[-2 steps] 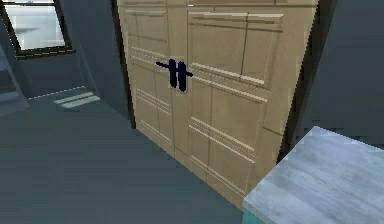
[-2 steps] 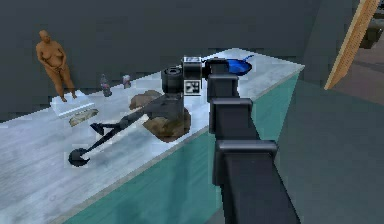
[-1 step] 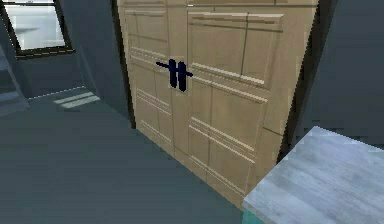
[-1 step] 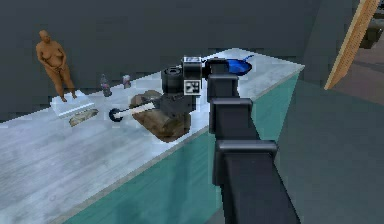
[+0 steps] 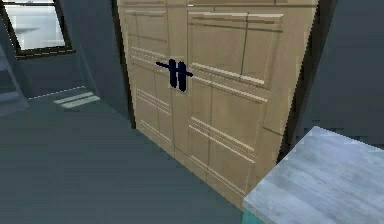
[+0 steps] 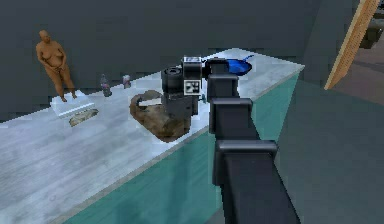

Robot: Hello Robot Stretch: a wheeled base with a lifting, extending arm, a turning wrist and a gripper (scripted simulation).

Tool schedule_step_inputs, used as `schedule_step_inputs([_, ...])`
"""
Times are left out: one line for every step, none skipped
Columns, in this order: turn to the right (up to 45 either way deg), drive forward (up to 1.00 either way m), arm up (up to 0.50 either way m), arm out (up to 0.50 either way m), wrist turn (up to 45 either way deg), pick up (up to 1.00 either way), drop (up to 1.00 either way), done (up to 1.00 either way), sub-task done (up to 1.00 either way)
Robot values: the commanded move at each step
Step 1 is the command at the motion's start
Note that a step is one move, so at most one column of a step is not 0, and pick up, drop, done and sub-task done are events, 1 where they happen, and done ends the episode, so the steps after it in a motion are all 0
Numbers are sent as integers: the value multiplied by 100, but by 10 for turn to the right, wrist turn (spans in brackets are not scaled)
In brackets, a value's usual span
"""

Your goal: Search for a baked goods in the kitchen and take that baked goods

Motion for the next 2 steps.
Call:
schedule_step_inputs([0,0,-10,0,0,0,0,0,0])
schedule_step_inputs([0,0,0,0,0,100,0,0,0])
